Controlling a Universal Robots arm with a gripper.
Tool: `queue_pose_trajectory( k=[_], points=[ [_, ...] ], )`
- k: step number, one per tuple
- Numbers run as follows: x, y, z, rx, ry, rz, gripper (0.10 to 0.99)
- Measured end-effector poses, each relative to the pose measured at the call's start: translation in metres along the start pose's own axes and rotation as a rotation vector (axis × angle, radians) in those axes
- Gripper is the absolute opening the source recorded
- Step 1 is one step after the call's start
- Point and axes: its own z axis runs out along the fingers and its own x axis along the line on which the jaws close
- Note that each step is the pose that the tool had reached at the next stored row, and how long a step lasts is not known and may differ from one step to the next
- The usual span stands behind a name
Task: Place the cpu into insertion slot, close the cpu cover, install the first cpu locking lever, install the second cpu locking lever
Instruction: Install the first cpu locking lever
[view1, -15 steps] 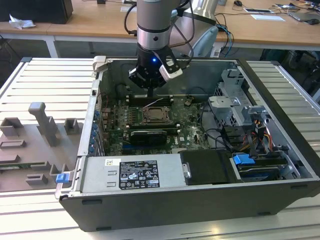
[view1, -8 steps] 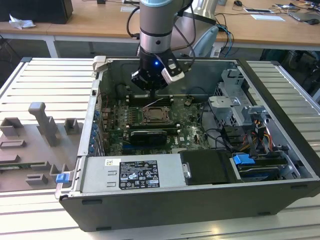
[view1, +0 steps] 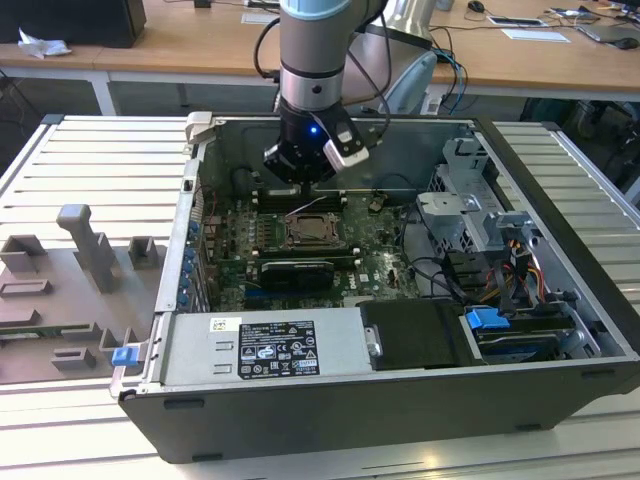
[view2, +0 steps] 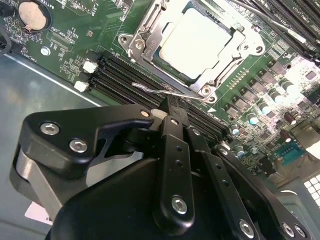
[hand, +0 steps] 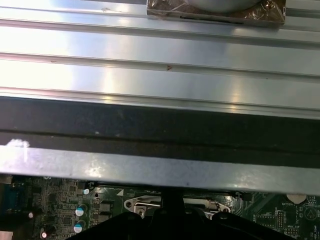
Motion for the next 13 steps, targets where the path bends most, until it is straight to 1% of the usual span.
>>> queue_pose_trajectory(
  k=[13],
  points=[
    [-0.001,-0.0006,0.0054,0.0,-0.0001,0.0,0.106]
  ],
)
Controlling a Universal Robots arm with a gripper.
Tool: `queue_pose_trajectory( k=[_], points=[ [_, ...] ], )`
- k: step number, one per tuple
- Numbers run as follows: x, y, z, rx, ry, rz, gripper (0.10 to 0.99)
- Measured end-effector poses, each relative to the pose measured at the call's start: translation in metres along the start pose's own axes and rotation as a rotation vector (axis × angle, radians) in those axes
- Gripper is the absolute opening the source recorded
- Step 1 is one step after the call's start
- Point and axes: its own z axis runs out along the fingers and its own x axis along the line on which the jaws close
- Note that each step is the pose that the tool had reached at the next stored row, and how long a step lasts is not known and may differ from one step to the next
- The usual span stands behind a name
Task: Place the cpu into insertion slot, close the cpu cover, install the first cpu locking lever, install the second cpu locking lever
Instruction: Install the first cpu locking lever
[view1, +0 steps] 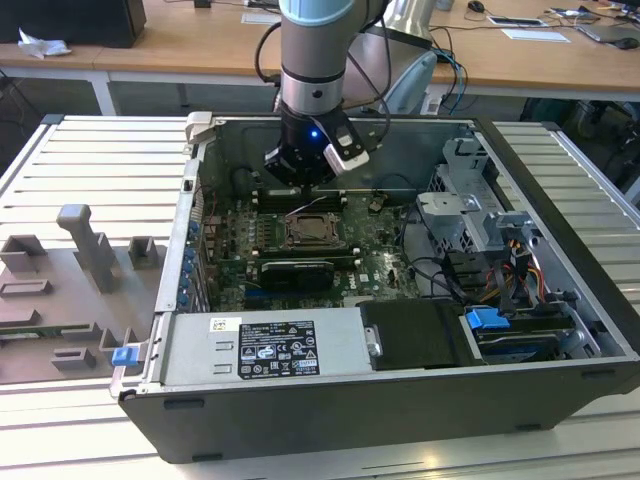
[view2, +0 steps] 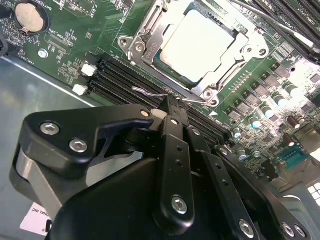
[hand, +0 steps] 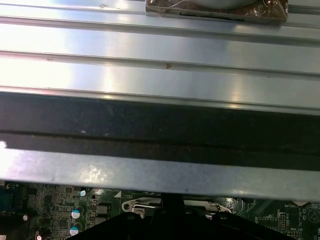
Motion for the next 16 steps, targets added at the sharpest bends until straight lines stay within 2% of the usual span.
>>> queue_pose_trajectory(
  k=[8,13,16],
  points=[
    [-0.0007,-0.0002,0.0025,0.0,-0.0002,0.0,0.106],
    [-0.0028,-0.0006,0.0048,-0.011,-0.0008,0.0,0.106],
    [-0.0034,-0.0007,0.005,-0.011,-0.0006,0.0,0.106]
  ],
)
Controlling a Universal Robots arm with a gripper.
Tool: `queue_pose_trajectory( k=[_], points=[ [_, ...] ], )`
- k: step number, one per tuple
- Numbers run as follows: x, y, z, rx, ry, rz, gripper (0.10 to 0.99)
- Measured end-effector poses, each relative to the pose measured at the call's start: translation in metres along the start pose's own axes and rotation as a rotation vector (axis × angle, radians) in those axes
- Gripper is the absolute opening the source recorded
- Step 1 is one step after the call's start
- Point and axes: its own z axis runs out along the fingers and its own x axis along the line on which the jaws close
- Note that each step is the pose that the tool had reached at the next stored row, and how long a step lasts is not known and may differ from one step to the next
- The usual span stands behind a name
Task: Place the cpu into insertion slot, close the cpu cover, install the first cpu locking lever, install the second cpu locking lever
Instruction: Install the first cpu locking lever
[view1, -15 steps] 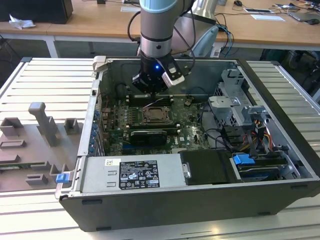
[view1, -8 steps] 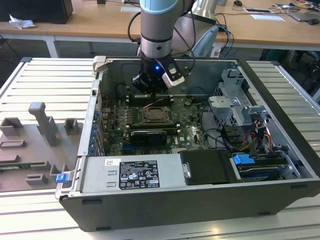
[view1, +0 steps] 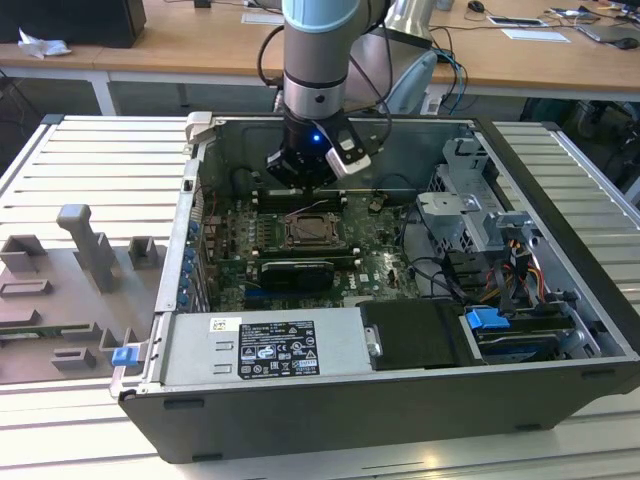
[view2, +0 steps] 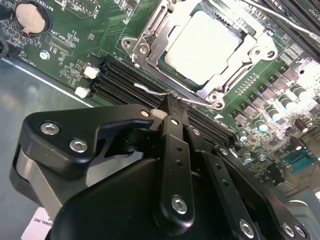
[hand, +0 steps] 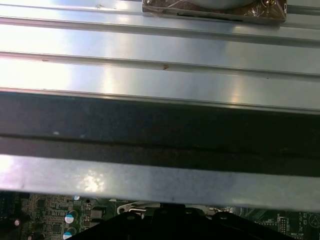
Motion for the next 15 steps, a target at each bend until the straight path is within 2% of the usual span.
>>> queue_pose_trajectory(
  k=[9,15],
  points=[
    [-0.0048,-0.0003,0.0004,0.0,-0.0002,0.0,0.106],
    [-0.0113,-0.0009,0.0013,0.0,-0.0001,0.0,0.106]
  ],
)
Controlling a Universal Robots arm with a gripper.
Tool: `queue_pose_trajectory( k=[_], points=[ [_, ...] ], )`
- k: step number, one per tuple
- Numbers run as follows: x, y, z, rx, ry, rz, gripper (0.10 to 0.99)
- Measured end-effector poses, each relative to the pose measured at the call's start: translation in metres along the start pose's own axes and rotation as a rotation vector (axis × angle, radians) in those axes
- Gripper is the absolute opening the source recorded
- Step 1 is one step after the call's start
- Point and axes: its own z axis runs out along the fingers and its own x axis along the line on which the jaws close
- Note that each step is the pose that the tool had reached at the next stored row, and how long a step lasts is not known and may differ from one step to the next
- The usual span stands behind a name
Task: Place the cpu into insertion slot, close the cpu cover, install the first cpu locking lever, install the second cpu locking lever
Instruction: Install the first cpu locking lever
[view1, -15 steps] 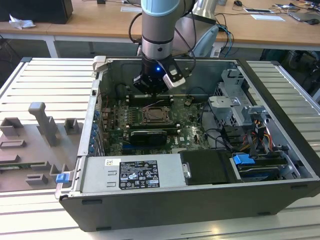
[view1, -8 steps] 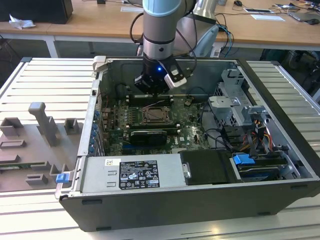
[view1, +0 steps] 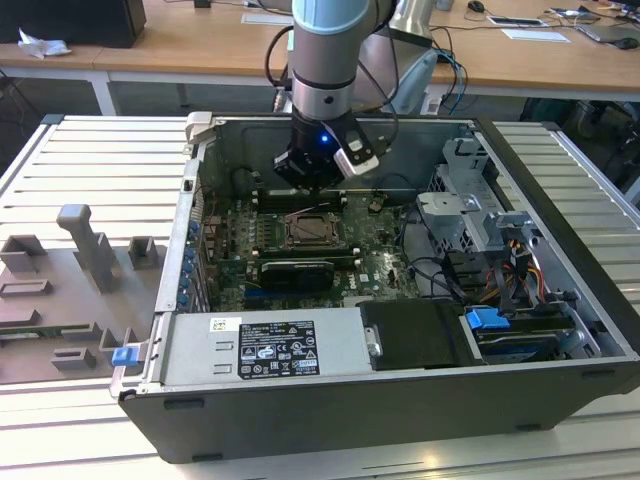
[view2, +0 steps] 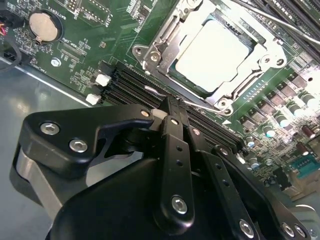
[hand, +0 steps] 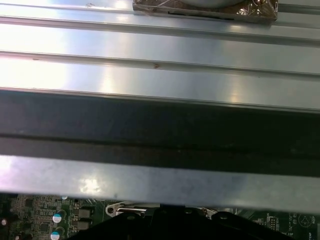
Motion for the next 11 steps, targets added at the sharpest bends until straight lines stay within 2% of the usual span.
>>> queue_pose_trajectory(
  k=[5,11],
  points=[
    [-0.0055,-0.0006,0.0023,0.0,-0.0001,0.0,0.106],
    [-0.0086,-0.0011,0.0047,-0.007,-0.0006,0.001,0.106]
  ],
)
